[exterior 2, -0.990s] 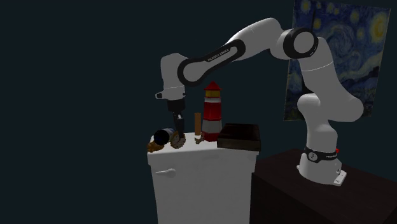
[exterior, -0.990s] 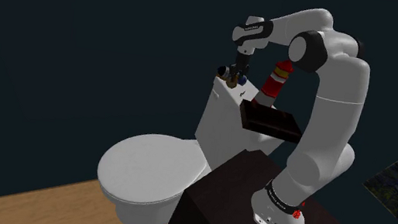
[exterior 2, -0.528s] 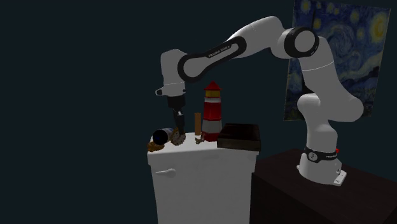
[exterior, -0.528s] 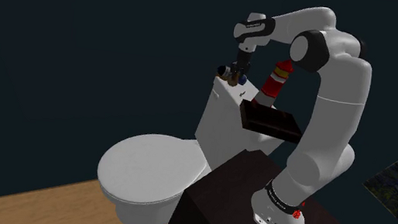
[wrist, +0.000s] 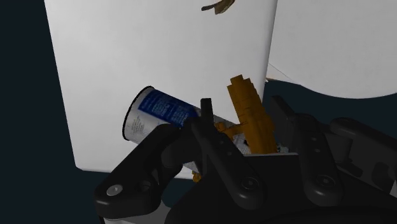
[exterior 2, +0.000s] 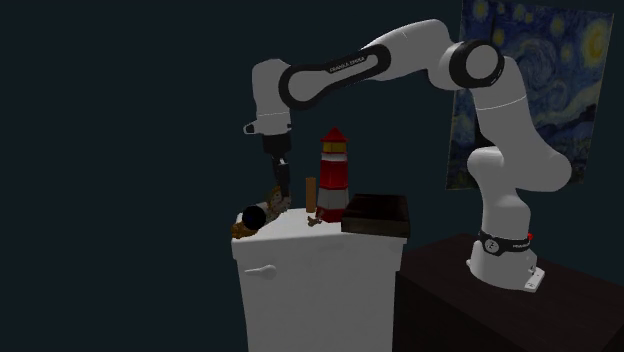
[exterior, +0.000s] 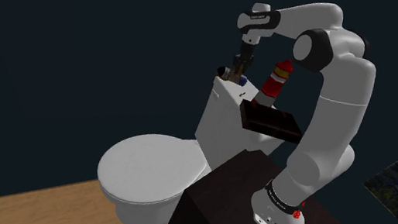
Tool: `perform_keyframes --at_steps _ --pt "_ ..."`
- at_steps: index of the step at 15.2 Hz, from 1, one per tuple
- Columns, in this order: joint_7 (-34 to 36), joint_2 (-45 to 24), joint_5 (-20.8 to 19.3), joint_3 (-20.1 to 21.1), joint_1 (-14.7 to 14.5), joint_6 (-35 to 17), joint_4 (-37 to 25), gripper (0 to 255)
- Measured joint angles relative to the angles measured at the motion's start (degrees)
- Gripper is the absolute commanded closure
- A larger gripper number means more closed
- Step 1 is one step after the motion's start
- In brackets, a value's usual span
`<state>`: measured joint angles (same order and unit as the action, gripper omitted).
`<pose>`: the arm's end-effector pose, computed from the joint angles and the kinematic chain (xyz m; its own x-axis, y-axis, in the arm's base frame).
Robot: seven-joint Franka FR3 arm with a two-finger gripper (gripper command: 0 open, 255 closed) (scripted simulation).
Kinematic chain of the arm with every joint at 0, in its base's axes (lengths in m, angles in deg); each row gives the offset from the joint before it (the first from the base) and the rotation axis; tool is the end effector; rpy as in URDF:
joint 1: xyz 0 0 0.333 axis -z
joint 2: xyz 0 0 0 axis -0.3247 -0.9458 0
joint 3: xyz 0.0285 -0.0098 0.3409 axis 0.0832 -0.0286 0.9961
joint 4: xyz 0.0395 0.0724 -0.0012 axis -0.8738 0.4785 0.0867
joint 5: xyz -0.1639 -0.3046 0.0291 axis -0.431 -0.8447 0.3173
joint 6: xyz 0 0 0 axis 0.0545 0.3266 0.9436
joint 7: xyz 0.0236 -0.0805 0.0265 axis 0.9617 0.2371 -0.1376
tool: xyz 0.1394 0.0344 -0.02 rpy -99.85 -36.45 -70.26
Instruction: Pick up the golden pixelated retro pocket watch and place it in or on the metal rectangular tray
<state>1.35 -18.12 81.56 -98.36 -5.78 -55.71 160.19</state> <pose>0.5495 -0.2963 0.4269 0.9667 -0.2290 -0.1145 -0.2249 -0.9732 0.0480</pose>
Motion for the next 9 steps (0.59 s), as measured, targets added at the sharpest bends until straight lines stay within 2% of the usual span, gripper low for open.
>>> perform_keyframes --at_steps 9 --pt "-0.3 0.6 -0.2 -0.2 0.3 6.6 -6.0 255"
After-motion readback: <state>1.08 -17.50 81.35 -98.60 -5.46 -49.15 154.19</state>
